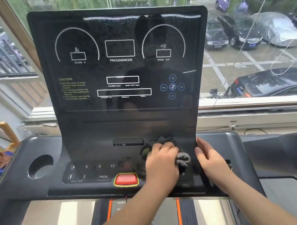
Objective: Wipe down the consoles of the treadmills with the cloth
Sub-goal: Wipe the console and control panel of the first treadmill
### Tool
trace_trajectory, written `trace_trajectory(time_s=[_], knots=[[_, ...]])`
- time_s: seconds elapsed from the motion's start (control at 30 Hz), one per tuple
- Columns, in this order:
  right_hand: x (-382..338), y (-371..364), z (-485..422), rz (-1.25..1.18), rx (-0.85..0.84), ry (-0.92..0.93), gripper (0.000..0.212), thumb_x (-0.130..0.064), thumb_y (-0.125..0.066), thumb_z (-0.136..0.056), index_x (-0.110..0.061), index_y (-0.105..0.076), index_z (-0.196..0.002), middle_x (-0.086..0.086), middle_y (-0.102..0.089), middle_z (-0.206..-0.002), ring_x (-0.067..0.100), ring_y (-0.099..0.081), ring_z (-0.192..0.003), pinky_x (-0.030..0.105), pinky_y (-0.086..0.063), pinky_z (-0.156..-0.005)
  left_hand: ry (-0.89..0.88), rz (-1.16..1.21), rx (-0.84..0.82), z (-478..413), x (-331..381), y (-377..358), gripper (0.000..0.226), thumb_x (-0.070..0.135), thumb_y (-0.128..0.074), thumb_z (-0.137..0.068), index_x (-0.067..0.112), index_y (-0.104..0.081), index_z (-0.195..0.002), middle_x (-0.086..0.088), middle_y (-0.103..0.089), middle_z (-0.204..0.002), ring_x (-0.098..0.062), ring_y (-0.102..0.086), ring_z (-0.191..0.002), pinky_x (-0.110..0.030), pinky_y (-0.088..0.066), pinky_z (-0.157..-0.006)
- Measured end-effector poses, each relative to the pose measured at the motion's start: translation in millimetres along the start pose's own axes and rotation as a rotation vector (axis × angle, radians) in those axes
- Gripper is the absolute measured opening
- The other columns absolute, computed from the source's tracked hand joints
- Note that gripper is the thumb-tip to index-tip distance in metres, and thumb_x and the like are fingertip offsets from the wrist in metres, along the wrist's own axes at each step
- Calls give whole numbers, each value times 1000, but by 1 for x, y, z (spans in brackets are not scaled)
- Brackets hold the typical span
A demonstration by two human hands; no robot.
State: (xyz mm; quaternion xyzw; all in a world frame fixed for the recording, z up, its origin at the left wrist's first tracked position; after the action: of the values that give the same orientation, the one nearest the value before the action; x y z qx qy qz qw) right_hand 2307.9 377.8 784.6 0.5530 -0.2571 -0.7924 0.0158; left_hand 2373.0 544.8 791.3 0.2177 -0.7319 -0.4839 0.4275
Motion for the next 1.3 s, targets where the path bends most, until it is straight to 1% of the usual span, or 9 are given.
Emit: trace_trajectory(time_s=[0.1, 0.23, 0.43, 0.6, 0.73, 0.87, 1.0, 1.17, 1.3], knots=[[5, -3, 0, -1, 10, 6, 46, -24, -52, -108, -33, -44, -153, -19, -60, -139, 5, -56, -132, 32, -43, -115, -116, 62, -50, 22, 33, -15, 28, 23, -58, -69, 27, -67, -96, 12, -67, -107, -23, -54, -99, -36, -50, -72], [0, -6, 3, 141, 48, 31, 48, -33, -51, -107, -39, -41, -154, -20, -58, -130, 9, -55, -121, 35, -44, -110, -365, 137, -190, 24, 31, -9, 37, 20, -57, -69, 29, -71, -102, 15, -70, -113, -19, -55, -102, -34, -51, -83], [0, -12, 4, 212, 61, 27, 52, -36, -51, -106, -39, -36, -156, -13, -61, -141, 18, -58, -129, 40, -46, -111, 123, 10, -26, -4, -15, 15, 30, 22, -63, -73, 29, -69, -101, 16, -67, -114, -19, -52, -113, -36, -52, -86], [5, -18, 6, 270, 126, 11, 57, -20, -49, -106, -27, -34, -161, 6, -58, -150, 31, -56, -131, 35, -40, -101, -82, 59, -91, 18, 22, -2, 22, 20, -58, -70, 23, -69, -89, 8, -71, -99, -25, -55, -96, -41, -53, -75], [5, -15, 3, 215, 130, -1, 54, -22, -54, -103, -32, -42, -155, 0, -62, -144, 28, -58, -130, 42, -45, -109, -163, -90, -271, 10, 18, 19, 24, 15, -58, -82, 22, -69, -102, 2, -71, -105, -28, -56, -105, -38, -48, -82], [-5, -24, 6, 223, 141, -47, 56, -21, -57, -102, -20, -41, -156, 4, -51, -156, 27, -48, -142, 40, -37, -117, -131, -312, -443, -11, 17, 38, 21, 19, -59, -90, 24, -65, -109, -4, -69, -113, -30, -59, -111, -42, -46, -88], [-20, -51, 27, 382, 153, 75, 55, -16, -56, -101, -10, -45, -154, 2, -29, -169, 19, -29, -155, 32, -28, -120, -80, -258, -421, -12, -20, 58, 18, 18, -57, -87, 28, -64, -101, -1, -68, -106, -28, -59, -110, -38, -42, -84], [-34, -96, 35, 550, 155, 237, 38, -22, -54, -98, -11, -68, -132, 6, -59, -146, 25, -51, -139, 46, -40, -119, -6, -184, -338, 1, -80, 78, 18, 19, -56, -86, 27, -64, -99, 2, -68, -100, -25, -59, -103, -32, -37, -73], [-52, -130, 42, 632, 172, 237, 42, -35, -49, -94, -16, -75, -119, 4, -67, -130, 24, -60, -123, 43, -50, -107, 20, -84, -219, 30, -130, 95, 26, 22, -54, -79, 28, -67, -101, 6, -66, -99, -20, -58, -101, -29, -42, -80]])
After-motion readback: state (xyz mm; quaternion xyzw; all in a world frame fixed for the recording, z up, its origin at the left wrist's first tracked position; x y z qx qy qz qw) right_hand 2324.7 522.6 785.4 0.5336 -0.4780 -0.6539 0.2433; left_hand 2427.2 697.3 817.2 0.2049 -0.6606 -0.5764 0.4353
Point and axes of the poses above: each hand's wrist, its own z-axis away from the middle knuckle, its own y-axis out of the back of the hand, x = y × z, the point moved 5 cm from there along -z, towards the middle knuckle
